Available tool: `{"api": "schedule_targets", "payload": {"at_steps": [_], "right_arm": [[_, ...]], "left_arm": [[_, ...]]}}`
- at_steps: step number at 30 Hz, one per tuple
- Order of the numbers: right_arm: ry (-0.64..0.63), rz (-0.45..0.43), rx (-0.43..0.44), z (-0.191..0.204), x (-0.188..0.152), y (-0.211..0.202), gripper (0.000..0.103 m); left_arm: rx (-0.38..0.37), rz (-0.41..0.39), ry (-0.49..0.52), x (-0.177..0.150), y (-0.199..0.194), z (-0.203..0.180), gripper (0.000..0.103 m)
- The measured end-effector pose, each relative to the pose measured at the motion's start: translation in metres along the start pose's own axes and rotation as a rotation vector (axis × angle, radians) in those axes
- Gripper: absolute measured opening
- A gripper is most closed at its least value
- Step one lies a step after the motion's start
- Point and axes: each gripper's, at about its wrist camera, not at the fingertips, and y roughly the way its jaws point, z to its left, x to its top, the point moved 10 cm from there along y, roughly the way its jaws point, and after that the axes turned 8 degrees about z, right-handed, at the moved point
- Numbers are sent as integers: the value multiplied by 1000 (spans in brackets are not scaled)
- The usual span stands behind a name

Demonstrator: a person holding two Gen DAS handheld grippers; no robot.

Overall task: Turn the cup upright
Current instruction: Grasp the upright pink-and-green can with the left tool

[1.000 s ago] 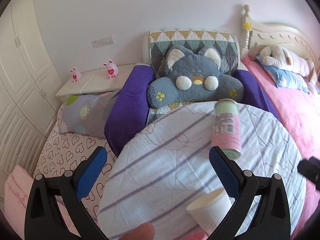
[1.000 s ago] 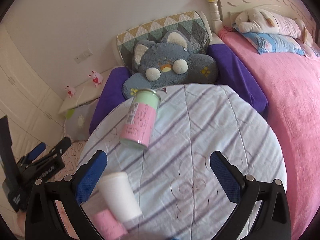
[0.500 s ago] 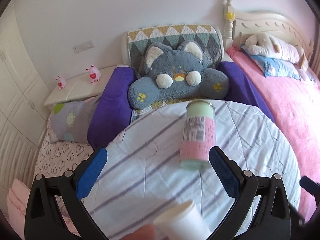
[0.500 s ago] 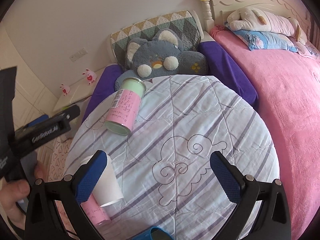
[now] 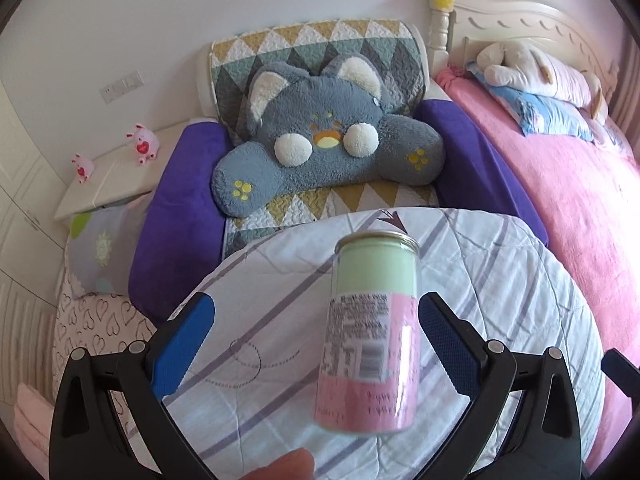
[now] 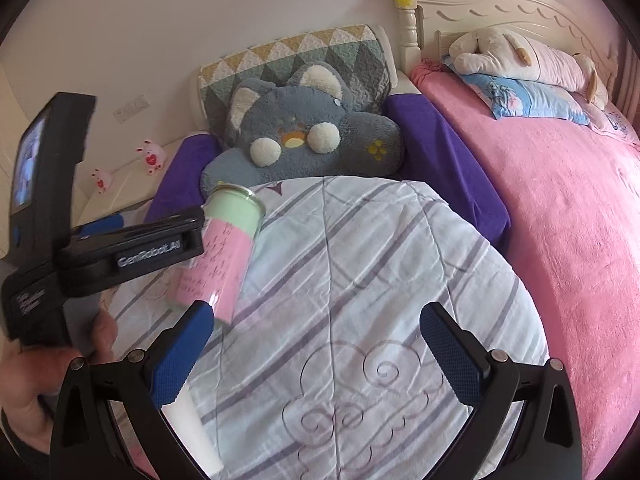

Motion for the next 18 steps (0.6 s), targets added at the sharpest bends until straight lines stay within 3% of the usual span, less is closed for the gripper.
{"api": "schedule_targets", "payload": {"at_steps": [8, 18], "right_arm": [[-14, 62, -36, -3, 21, 39, 103], [-27, 87, -48, -11, 28, 56, 103]], "left_arm": [[-30, 63, 8, 8, 30, -3, 103], [-37, 125, 50, 17, 59, -26, 103]]}}
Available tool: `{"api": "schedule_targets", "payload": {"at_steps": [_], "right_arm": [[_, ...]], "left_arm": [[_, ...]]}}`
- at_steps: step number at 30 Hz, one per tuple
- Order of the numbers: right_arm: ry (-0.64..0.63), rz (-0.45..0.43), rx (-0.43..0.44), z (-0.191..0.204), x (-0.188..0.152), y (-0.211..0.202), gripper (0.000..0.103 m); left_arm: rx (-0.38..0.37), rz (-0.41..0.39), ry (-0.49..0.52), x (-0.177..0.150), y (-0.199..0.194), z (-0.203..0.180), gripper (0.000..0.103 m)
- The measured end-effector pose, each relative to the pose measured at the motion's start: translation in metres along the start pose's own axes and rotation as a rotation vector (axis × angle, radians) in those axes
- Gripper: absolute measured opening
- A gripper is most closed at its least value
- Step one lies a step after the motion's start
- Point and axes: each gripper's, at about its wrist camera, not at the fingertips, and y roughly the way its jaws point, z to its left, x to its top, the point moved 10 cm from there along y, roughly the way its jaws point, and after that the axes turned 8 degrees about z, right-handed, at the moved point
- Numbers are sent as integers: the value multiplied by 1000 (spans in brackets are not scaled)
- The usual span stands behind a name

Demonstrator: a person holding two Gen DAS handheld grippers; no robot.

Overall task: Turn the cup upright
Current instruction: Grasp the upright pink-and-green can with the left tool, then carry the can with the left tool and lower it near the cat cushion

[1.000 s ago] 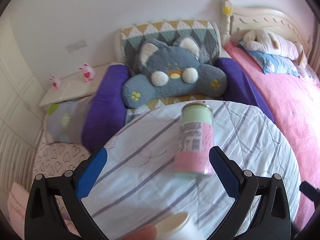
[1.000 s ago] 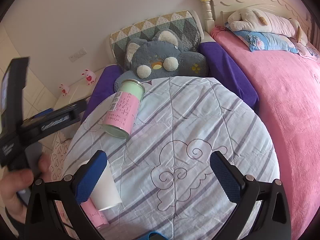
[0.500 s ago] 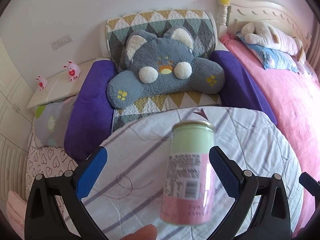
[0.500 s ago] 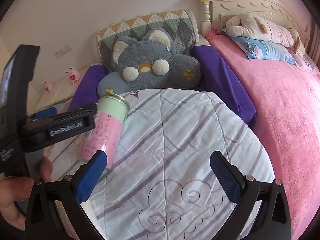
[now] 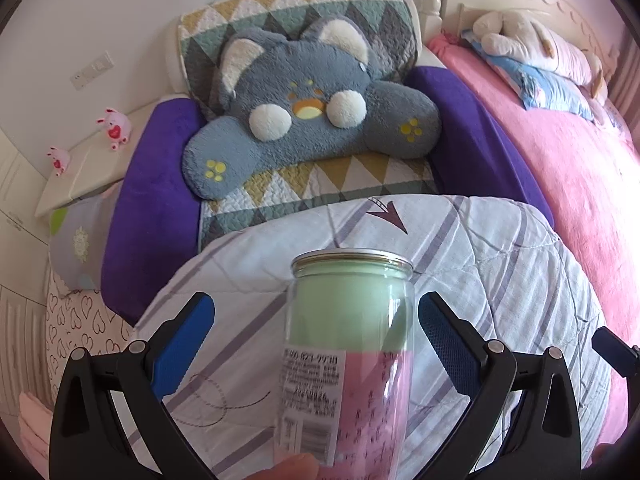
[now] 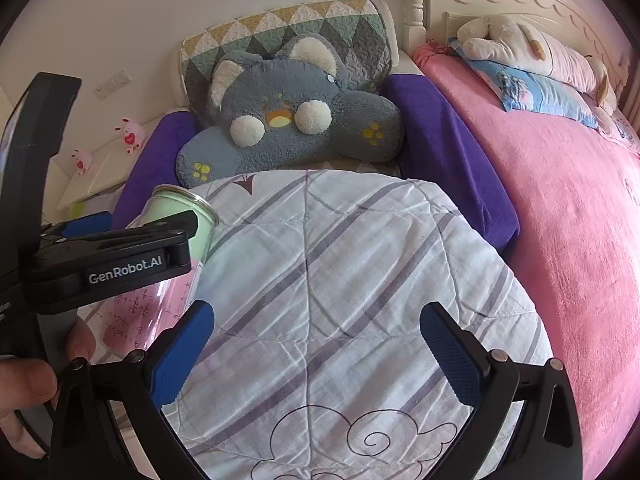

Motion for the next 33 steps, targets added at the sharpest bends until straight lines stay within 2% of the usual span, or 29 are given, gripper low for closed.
{"api": "schedule_targets", "payload": {"at_steps": [4, 8, 10, 11, 23, 33], "right_arm": [[3, 3, 3, -5, 1, 2, 103], [14, 3, 6, -10, 4, 3, 103], [18, 3, 8, -11, 4, 3, 103], [19, 4, 9, -11, 4, 4, 103], [18, 7, 24, -9, 3, 5, 103], [20, -29, 23, -3, 1, -13, 103]], "left_arm": [[-29, 38, 6, 0, 11, -6, 101], [-37, 51, 14, 1, 16, -10, 89], [-48, 54, 18, 1, 17, -12, 74], [-55, 58, 19, 1, 17, -13, 71], [-80, 5, 19, 0, -3, -13, 71], [-75, -162, -7, 1, -66, 5, 71]]}}
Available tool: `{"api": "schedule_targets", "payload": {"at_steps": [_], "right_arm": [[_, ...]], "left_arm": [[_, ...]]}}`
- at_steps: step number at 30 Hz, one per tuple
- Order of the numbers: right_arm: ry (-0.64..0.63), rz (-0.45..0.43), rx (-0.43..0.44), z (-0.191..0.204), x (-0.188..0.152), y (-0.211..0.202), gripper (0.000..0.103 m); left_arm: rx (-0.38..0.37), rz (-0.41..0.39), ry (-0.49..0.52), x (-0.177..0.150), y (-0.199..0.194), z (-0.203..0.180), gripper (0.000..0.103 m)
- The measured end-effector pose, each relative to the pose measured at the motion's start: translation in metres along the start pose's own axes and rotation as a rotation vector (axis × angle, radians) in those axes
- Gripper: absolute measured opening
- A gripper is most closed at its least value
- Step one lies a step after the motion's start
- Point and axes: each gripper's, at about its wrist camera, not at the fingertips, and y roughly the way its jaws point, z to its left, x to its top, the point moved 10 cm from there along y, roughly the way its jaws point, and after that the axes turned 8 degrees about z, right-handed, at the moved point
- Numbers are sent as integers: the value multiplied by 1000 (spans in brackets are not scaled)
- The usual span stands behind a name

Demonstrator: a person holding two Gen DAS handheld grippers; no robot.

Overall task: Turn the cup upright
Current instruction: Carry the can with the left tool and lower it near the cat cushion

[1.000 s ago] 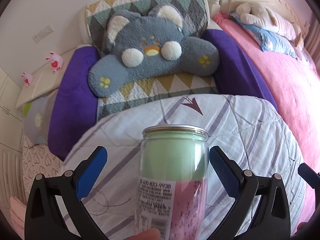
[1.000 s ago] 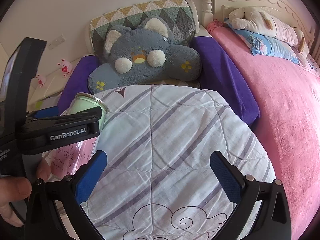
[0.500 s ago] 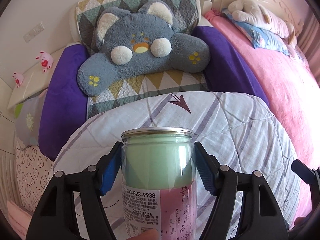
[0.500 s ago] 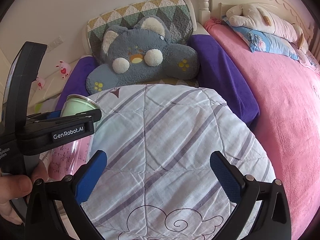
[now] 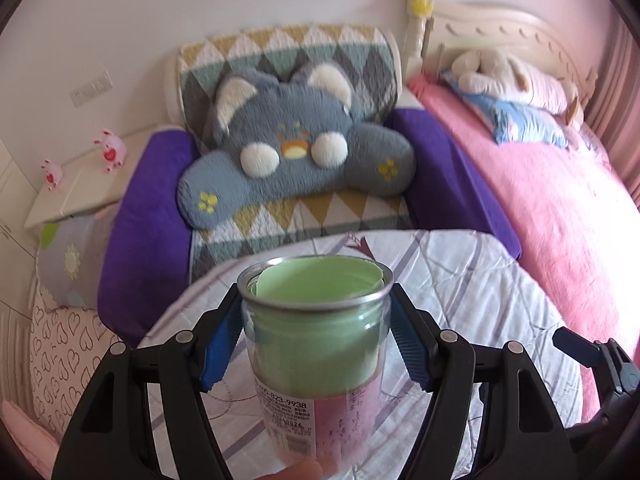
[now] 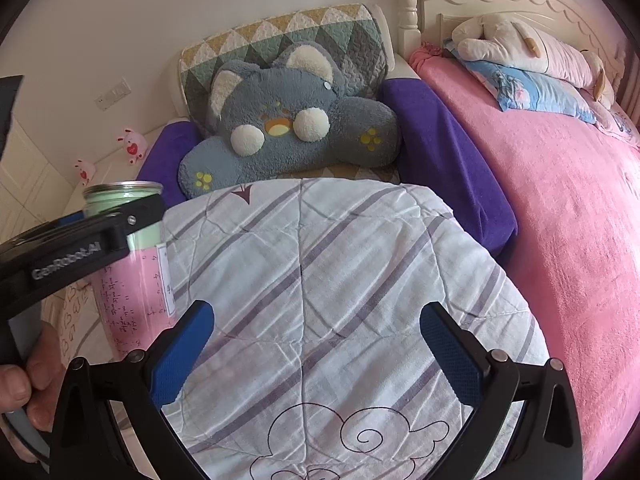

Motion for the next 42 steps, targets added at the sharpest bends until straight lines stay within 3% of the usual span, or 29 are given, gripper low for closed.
{"api": "schedule_targets", "payload": {"at_steps": [13, 22, 32, 42], "right_arm": [[-27, -90, -3, 21, 5, -37, 103], [-25, -112, -7, 19, -3, -47, 103], [-27, -100, -30, 16, -7, -41, 103], [-29, -71, -35, 18, -13, -30, 103]], "left_arm": [[26, -168, -27, -17, -62, 15, 71], [33, -272, -11, -8, -77, 10, 71], [-8, -180, -19, -24, -22, 4, 71], [-30, -135, -35, -34, -18, 4, 71]]}}
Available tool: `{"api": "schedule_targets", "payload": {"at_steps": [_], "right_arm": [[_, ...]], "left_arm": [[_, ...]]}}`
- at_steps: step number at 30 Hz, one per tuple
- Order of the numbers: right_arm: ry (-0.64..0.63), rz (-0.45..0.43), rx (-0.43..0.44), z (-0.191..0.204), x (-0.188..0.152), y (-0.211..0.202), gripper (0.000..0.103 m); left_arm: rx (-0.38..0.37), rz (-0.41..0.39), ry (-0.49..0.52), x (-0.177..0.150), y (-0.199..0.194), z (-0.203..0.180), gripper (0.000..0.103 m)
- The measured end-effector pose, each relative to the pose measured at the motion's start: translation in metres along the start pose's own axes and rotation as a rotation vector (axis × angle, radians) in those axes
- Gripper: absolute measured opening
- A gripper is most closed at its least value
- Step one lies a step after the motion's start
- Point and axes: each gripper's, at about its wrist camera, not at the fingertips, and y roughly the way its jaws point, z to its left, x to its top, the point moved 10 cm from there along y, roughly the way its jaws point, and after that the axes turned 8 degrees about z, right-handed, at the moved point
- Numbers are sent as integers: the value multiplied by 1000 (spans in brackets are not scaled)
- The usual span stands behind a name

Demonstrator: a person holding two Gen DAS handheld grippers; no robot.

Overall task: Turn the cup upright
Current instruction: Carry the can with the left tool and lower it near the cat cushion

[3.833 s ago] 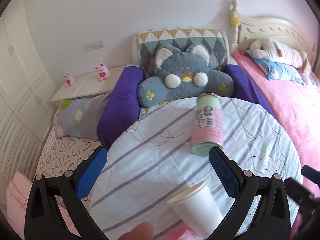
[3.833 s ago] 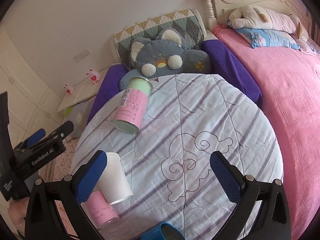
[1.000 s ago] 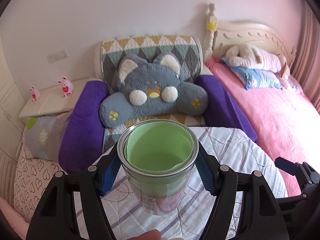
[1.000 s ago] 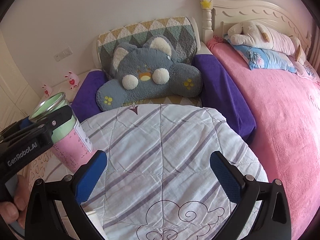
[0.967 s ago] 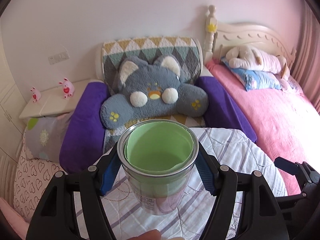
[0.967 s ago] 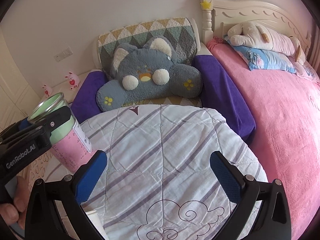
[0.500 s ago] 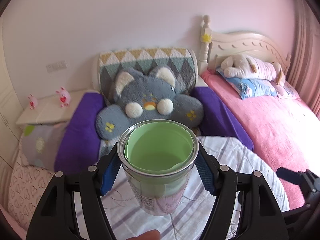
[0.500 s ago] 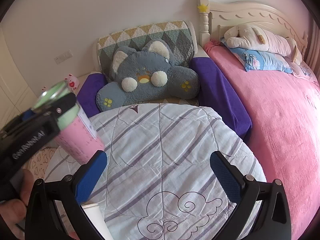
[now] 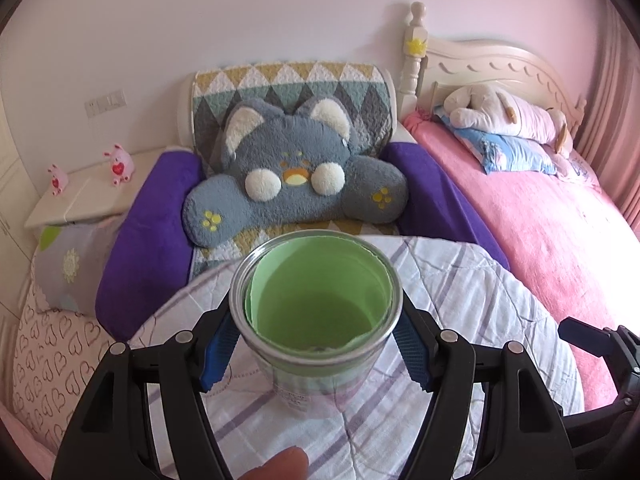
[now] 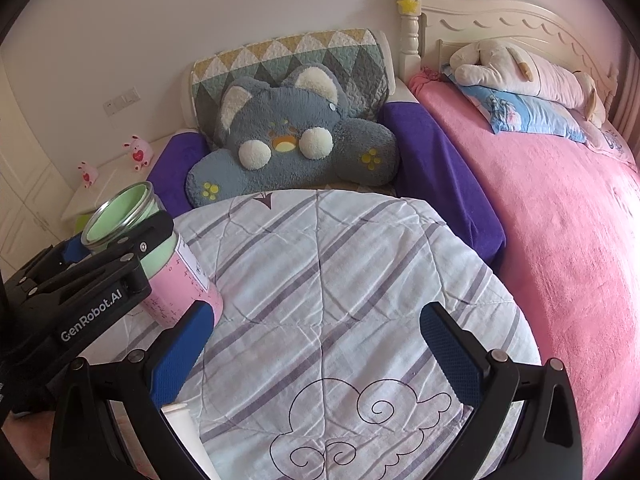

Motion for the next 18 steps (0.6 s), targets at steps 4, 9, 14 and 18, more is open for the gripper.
{"api": "schedule_targets", "payload": {"at_steps": [4, 9, 14, 18], "right_arm": [[1, 7, 5, 1, -3, 1, 103], [6, 4, -3, -4, -5, -3, 103], [4, 4, -10, -5, -5, -4, 103], [2, 9, -11, -5, -6, -3, 103]], "left_arm": [[1, 11, -2, -5, 1, 2, 71], [7, 20, 1, -7, -2, 1, 71], [20, 4, 10, -8, -10, 1, 82], [18, -8, 10, -5, -16, 2, 92]]}}
